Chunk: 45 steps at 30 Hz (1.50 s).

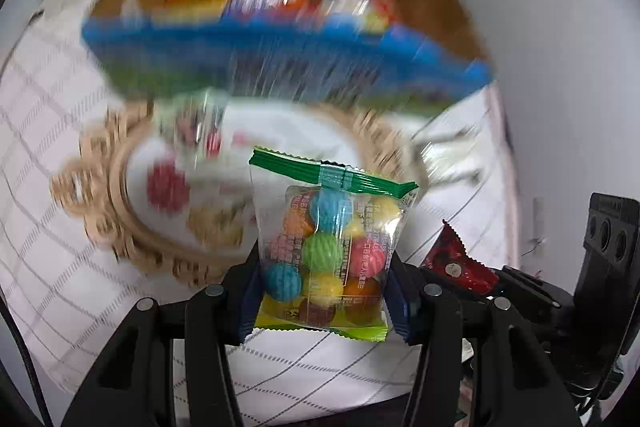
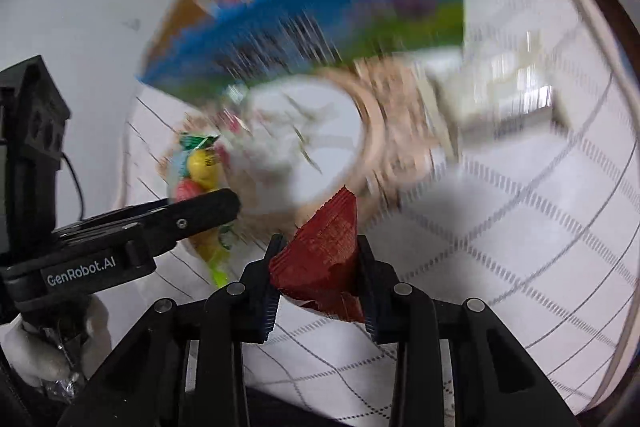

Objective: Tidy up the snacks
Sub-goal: 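Carry candy bag with left tool while right tool carries red sachet into the box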

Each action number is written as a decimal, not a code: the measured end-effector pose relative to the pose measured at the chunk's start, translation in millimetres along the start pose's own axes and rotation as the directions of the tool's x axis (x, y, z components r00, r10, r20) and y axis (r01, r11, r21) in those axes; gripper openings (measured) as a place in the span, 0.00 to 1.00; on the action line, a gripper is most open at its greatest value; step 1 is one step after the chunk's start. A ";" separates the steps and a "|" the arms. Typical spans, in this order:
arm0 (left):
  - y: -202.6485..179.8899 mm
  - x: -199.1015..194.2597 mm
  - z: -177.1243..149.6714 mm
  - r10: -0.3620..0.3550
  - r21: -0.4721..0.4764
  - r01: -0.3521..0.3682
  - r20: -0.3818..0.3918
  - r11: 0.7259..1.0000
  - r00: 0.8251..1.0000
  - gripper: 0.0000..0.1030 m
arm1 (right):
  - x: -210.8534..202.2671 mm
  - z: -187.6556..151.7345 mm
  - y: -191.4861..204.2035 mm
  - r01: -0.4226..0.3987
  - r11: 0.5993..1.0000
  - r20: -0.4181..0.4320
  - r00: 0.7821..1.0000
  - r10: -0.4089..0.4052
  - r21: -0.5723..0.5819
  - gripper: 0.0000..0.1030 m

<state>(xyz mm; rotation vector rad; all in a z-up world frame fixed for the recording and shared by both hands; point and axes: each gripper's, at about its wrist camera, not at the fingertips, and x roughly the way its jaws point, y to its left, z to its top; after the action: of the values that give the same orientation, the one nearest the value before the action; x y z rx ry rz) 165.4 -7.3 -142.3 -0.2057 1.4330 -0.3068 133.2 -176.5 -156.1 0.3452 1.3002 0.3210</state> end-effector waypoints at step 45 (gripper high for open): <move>107.4 15.0 231.2 0.227 -0.148 -0.222 0.016 0.964 0.974 0.82 | 84.3 268.7 39.9 0.264 0.953 0.023 0.964 -0.263 -0.147 0.96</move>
<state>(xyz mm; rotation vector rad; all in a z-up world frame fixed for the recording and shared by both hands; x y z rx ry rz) 405.1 78.9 -160.8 -0.1633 1.4318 -0.0124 412.6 -123.3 -151.2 0.0433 1.2926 0.1894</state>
